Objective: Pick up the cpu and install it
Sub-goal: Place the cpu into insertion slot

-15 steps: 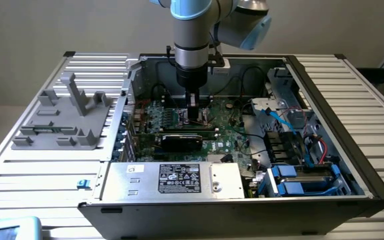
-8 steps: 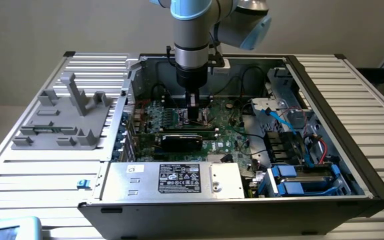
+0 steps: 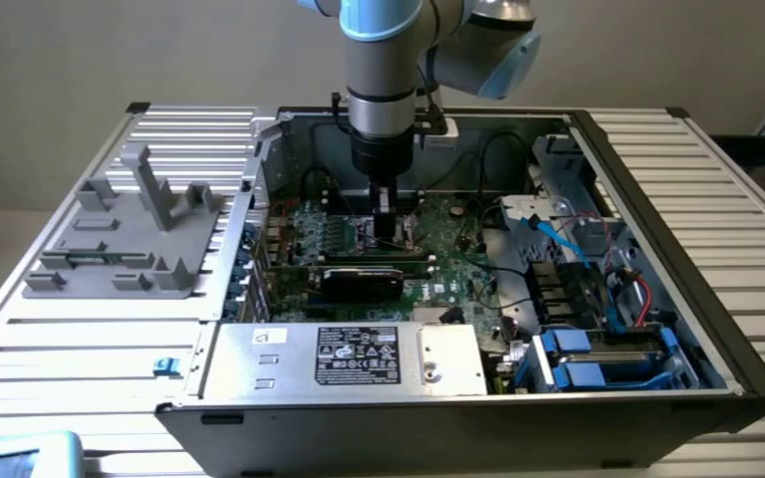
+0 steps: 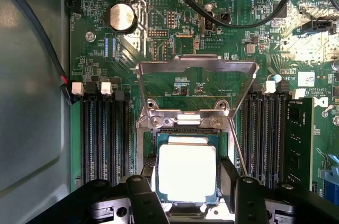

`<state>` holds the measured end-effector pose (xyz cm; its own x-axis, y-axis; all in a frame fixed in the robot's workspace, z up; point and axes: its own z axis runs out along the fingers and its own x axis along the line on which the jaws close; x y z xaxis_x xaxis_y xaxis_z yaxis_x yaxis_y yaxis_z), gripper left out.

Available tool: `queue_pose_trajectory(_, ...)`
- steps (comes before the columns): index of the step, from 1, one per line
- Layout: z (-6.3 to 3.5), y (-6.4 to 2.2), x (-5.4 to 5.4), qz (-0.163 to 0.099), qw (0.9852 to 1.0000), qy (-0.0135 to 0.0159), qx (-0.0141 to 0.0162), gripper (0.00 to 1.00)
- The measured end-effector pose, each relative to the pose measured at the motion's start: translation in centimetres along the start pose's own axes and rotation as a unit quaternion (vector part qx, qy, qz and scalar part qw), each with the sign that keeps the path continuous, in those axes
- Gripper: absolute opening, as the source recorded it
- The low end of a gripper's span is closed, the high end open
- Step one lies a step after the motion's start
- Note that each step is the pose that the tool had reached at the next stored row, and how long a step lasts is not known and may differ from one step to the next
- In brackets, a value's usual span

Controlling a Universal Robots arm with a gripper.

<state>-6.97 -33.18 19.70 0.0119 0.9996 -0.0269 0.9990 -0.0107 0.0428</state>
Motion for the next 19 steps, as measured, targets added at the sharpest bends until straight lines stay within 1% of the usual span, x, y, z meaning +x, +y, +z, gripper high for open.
queue_pose_trajectory(13,0.06,0.02,0.0,0.0,1.0,0.0001,-0.0001,0.56)
queue_pose_trajectory(15,0.06,0.02,0.01,0.0,1.0,0.0002,-0.0007,0.56)
queue_pose_trajectory(19,0.06,0.01,-0.03,0.0,1.0,0.0004,-0.0009,0.56)
